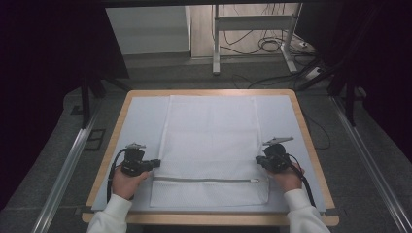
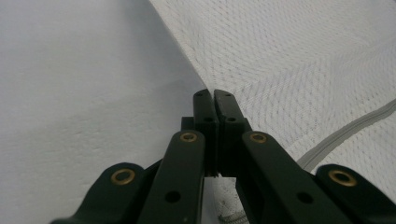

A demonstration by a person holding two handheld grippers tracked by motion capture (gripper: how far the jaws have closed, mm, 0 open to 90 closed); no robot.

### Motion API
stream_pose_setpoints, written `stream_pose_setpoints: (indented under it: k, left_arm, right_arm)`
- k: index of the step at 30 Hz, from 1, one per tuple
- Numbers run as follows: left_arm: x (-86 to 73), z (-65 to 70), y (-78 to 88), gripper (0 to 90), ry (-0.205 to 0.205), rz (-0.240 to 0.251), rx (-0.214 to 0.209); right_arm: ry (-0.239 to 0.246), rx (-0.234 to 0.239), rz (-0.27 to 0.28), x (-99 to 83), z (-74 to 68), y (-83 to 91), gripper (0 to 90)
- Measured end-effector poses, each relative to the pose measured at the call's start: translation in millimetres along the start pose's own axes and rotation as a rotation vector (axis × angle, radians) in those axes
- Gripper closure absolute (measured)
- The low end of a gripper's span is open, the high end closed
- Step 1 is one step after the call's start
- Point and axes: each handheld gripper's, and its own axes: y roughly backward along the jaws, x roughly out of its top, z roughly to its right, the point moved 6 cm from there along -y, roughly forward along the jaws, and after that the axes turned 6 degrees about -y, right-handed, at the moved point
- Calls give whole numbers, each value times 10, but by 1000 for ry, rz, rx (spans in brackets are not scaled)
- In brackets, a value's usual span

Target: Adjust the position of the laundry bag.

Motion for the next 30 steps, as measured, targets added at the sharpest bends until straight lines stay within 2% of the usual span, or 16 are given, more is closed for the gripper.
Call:
stream_pose_setpoints:
  k: [13, 20, 22, 23, 24, 26, 27, 29, 30]
  left_arm:
    - [-46, -93, 12, 899, 15, -10, 10]
    - [-58, -106, -1, 886, 8, -14, 16]
    - [-48, -113, 6, 782, 3, 0, 5]
    - [-38, -117, 20, 696, 2, 12, 10]
    - [-26, -122, 39, 647, -5, 30, 25]
    - [46, -127, 129, 556, -17, 113, 94]
    - [83, -115, 167, 521, -18, 138, 102]
    - [132, -76, 222, 408, -16, 170, 94]
    - [144, -56, 235, 390, -20, 177, 90]
  right_arm:
    - [15, 21, -6, -3, -96, -31, 876]
    - [17, 24, -9, -7, -100, -37, 874]
    - [1, 32, -3, -3, -87, -21, 852]
    - [-8, 39, 6, 4, -78, -1, 781]
    - [-10, 42, 17, 15, -64, 21, 684]
    - [-23, 38, 48, 41, -39, 63, 591]
    - [-21, 28, 63, 52, -21, 81, 545]
    - [-24, 18, 87, 64, 2, 110, 463]
    - [-31, 19, 100, 70, 19, 129, 428]
